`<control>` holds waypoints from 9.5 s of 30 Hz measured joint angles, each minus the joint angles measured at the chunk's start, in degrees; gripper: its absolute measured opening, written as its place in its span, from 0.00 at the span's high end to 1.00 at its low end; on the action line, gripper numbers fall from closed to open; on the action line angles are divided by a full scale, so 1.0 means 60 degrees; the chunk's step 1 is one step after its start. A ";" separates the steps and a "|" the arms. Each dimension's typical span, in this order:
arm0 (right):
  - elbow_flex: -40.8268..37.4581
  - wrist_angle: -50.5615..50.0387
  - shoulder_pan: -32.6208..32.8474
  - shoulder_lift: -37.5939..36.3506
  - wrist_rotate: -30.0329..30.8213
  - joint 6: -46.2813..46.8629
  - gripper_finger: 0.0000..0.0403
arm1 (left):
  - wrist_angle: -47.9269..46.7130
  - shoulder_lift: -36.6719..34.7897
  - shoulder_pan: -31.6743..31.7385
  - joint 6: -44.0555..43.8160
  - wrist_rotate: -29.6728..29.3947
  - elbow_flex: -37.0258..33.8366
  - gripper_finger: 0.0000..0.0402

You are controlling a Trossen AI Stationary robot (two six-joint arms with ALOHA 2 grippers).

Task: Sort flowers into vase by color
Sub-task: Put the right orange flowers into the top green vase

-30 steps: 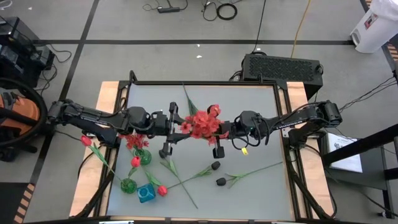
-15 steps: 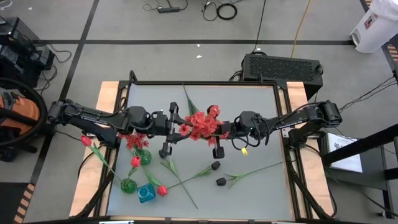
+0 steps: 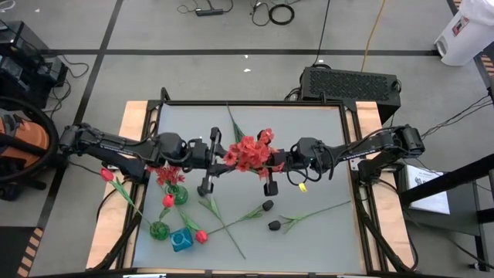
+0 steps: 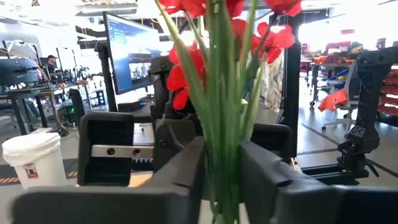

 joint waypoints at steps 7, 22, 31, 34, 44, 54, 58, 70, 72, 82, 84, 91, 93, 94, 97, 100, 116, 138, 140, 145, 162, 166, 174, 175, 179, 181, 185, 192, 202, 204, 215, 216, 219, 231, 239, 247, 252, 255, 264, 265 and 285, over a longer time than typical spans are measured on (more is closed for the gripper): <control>0.0000 -0.0046 0.0000 0.0000 0.0009 -0.0098 0.90 | -0.0041 0.0007 0.0002 0.0062 0.0051 0.0000 0.96; 0.0018 -0.0448 0.0015 0.0011 0.0000 -0.0173 0.67 | -0.2429 -0.1778 0.0002 0.0586 -0.0254 -0.0008 0.98; 0.0018 -0.1081 0.0018 0.0011 -0.0038 0.0166 0.62 | -0.4131 -0.3863 0.0009 0.1099 -0.1026 -0.0007 0.98; 0.0018 -0.1324 0.0018 0.0011 -0.0040 0.0258 0.61 | -0.4781 -0.4671 0.0009 0.1329 -0.1984 -0.0004 0.98; 0.0015 -0.1473 0.0022 0.0007 -0.0044 0.0374 0.61 | -0.6994 -0.7423 0.0013 0.0480 -0.3638 0.0005 0.98; 0.0007 -0.1773 0.0026 0.0004 -0.0044 0.0444 0.61 | -0.9585 -1.0179 0.0009 0.0222 -0.3506 0.0007 0.98; 0.0007 -0.1769 0.0026 0.0004 -0.0044 0.0444 0.61 | -1.0389 -1.1240 0.0009 0.0219 -0.2790 0.0007 0.98; -0.0004 -0.1689 0.0026 0.0000 -0.0036 0.0656 0.61 | -1.1886 -1.1708 0.0013 0.0222 -0.2778 0.0094 0.98; -0.0004 -0.1678 0.0026 0.0000 -0.0036 0.0656 0.61 | -1.1774 -1.1712 0.0012 0.0219 -0.2880 0.0035 0.98; -0.0004 -0.1734 0.0026 0.0000 -0.0036 0.0738 0.61 | -1.1527 -1.1715 0.0012 0.0298 -0.2735 -0.1485 0.98; -0.0004 -0.1744 0.0026 0.0000 -0.0040 0.0851 0.61 | -1.1302 -1.1715 0.0009 0.0461 -0.3099 -0.1733 0.98; -0.0004 -0.1884 0.0026 0.0000 -0.0044 0.0907 0.61 | -1.1114 -1.1719 0.0009 0.0249 -0.6238 -0.1767 0.98; -0.0004 -0.1915 0.0026 0.0000 -0.0044 0.0907 0.61 | -1.1118 -1.1719 0.0013 -0.0288 -0.6743 -0.1772 0.98; -0.0004 -0.1959 0.0026 0.0000 -0.0044 0.0907 0.61 | -1.1113 -1.1719 0.0011 -0.0643 -0.6835 -0.1805 0.98; -0.0004 -0.2105 0.0026 0.0000 -0.0047 0.0907 0.61 | -1.1145 -1.1719 0.0013 -0.1254 -0.7050 -0.1943 0.98; -0.0004 -0.2178 0.0026 0.0000 -0.0047 0.0907 0.61 | -1.1024 -1.1719 0.0013 -0.1434 -0.7146 -0.2017 0.98; -0.0004 -0.2105 0.0022 0.0000 0.0250 0.0872 0.61 | -0.9368 -1.1704 0.0009 -0.1932 -0.4045 -0.2216 0.98; 0.0000 -0.2464 0.0022 0.0004 0.0200 0.1144 0.61 | -0.7249 -1.1697 0.0009 -0.3806 -0.5515 -0.4743 0.98; 0.0000 -0.2512 0.0023 0.0004 0.0200 0.1147 0.61 | -0.7238 -1.1697 0.0009 -0.4109 -0.5531 -0.4890 0.98; 0.0000 -0.2758 0.0026 0.0004 0.0197 0.1154 0.61 | -0.7220 -1.1697 0.0009 -0.4911 -0.5848 -0.5102 0.98; 0.0000 -0.3039 0.0024 0.0007 0.0197 0.1158 0.61 | -0.7391 -1.1693 0.0009 -0.7099 -0.5390 -0.4566 0.98; 0.0000 -0.3044 0.0025 0.0007 0.0197 0.1158 0.61 | -0.7399 -1.1693 0.0012 -0.7017 -0.5033 -0.4232 0.98; 0.0000 -0.3044 0.0024 0.0007 0.0199 0.1364 0.61 | -0.8291 -1.1693 0.0012 -0.7247 -0.4763 -0.3784 0.98; 0.0000 -0.3041 0.0026 0.0007 0.0200 0.1388 0.61 | -0.8550 -1.1693 0.0013 -0.7235 -0.4734 -0.3641 0.98; 0.0000 -0.3044 0.0022 0.0007 0.0197 0.1408 0.61 | -0.9781 -1.1693 0.0009 -0.7191 -0.4732 -0.3012 0.98; 0.0000 -0.3049 0.0025 0.0007 0.0198 0.1471 0.61 | -1.0041 -1.1696 0.0009 -0.7191 -0.4732 -0.2896 0.98; 0.0007 -0.3453 0.0022 0.0007 0.0200 0.1670 0.61 | -1.0095 -1.1704 0.0009 -0.7205 -0.4424 -0.2892 0.98; 0.0007 -0.4595 0.0026 0.0007 0.0200 0.1730 0.61 | -1.0235 -1.1708 0.0010 -0.7206 -0.4116 -0.2892 0.98; 0.0007 -0.5447 0.0026 0.0007 0.0204 0.1658 0.61 | -0.9662 -1.1712 0.0009 -0.7260 -0.4142 -0.3251 0.98; 0.0007 -0.5416 0.0026 0.0007 0.0216 0.1622 0.61 | -0.9459 -1.1712 0.0009 -0.7271 -0.4164 -0.3389 0.98; 0.0007 -0.5379 0.0007 0.0007 0.1450 0.1402 0.61 | -0.8984 -1.1704 0.0009 -0.7264 -0.4197 -0.3410 0.98; 0.0007 -0.5376 0.0007 0.0007 0.1446 0.1402 0.61 | -0.8986 -1.1704 0.0009 -0.7225 -0.4197 -0.3410 0.98; 0.0007 -0.5378 0.0007 0.0007 0.1446 0.1402 0.61 | -0.8995 -1.1704 0.0009 -0.6867 -0.4278 -0.3410 0.98; 0.0007 -0.5383 0.0007 0.0007 0.1446 0.1402 0.61 | -0.8622 -1.1704 0.0013 -0.7495 -0.4601 -0.4361 0.98; 0.0007 -0.5398 0.0007 0.0007 0.1446 0.1402 0.61 | -0.7782 -1.1704 0.0013 -0.7489 -0.4179 -0.4579 0.98; 0.0007 -0.5405 0.0007 0.0007 0.1446 0.1402 0.61 | -0.7642 -1.1704 0.0008 -0.7293 -0.3988 -0.4648 0.98; 0.0004 -0.5466 0.0007 0.0007 0.1443 0.1402 0.61 | -0.6821 -1.1704 0.0002 -0.7155 -0.3654 -0.5045 0.98; 0.0004 -0.5474 0.0007 0.0007 0.1443 0.1402 0.61 | -0.6609 -1.1704 0.0002 -0.7197 -0.3594 -0.5275 0.98; 0.0004 -0.5474 0.0005 0.0007 0.1439 0.1405 0.61 | -0.6122 -1.1704 0.0002 -0.7267 -0.2994 -0.5486 0.98; 0.0004 -0.5474 0.0007 0.0007 0.1439 0.1406 0.61 | -0.6032 -1.1704 0.0002 -0.7264 -0.2867 -0.5486 0.98; 0.0000 -0.5459 0.0007 0.0007 0.1413 0.1406 0.61 | -0.5535 -1.1704 0.0002 -0.5890 -0.2229 -0.5486 0.98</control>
